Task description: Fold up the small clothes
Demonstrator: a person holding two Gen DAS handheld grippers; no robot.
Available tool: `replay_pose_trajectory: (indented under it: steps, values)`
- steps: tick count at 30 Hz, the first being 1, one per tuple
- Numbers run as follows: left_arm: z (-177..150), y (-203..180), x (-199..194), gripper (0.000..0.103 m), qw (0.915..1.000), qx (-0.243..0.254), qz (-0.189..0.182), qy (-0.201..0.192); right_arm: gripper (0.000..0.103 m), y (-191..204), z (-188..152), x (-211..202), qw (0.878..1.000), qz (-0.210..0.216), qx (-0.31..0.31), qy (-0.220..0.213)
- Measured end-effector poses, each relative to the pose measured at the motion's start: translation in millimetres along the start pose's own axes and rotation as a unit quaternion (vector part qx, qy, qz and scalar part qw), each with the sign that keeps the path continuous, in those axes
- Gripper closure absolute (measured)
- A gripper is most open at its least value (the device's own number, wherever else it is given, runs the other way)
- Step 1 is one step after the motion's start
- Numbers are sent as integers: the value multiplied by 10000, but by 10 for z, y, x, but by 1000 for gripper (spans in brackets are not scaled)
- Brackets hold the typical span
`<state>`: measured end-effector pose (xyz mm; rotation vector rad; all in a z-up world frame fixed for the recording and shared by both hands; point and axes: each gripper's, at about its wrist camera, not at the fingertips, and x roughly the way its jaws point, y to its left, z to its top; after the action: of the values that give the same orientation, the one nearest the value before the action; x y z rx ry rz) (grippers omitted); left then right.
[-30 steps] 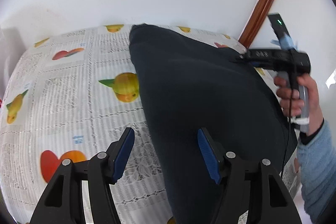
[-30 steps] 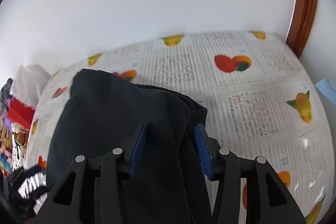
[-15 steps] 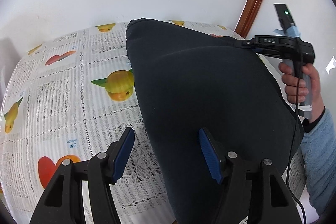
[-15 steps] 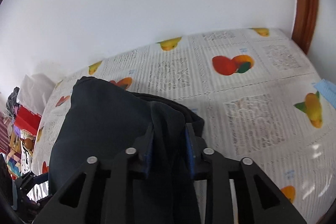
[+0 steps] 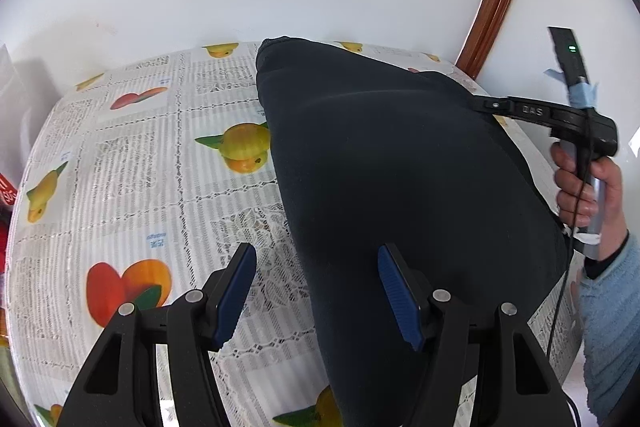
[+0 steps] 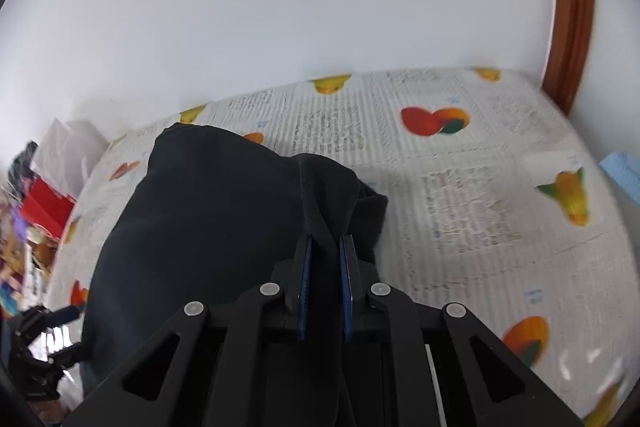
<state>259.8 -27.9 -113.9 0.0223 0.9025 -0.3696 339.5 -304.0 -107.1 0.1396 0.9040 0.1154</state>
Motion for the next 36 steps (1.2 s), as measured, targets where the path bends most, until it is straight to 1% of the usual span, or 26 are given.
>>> replay_pose_trajectory:
  steps: [2,5,7,9,11,13,14,18,22,28,30,33,35,36]
  values:
    - [-24,-16,-28,42,10000,16,46,-5,90,80,-105,-209,9994,-189,-240,-169]
    - [-110,-43,-86,42,9999,-6,112,13,87,93,-312,-422,9991,-153,-370,-163]
    - [-198,-57,-122,42,9999,-12,113,30,77,61,-522,-525,9991,-158,-402,-35]
    - [-313,-65,-153,42,9999,-8,126,67,73,24,-728,-595,9991,-156,-393,49]
    - [-421,-72,-198,42,9998,4,148,102,73,-5,-925,-638,9984,-284,-457,171]
    - [-541,-75,-259,42,9997,0,195,119,73,-74,-1116,-739,9977,-466,-459,177]
    - [-584,-81,-285,42,9997,23,214,121,73,-115,-1182,-796,9979,-479,-403,162]
    - [-743,-99,-403,42,9994,56,313,134,72,-246,-1422,-1037,9995,-270,-78,160]
    - [-904,-105,-500,42,9990,92,395,161,72,-243,-1674,-1271,9996,-238,-86,150]
    - [-1073,-154,-448,43,9986,140,415,298,72,-223,-1945,-1402,9995,-115,-144,238]
    - [-1083,-190,-408,43,9986,138,406,310,72,-183,-1978,-1349,9994,-134,-178,269]
    - [-1040,-250,-328,43,9987,139,378,298,72,-137,-1977,-1248,9997,25,-75,237]
    - [-996,-297,-285,47,9988,196,379,257,72,-110,-1955,-1183,9998,56,-12,169]
    - [-977,-317,-269,53,9988,228,370,233,72,-98,-1940,-1151,9999,51,10,119]
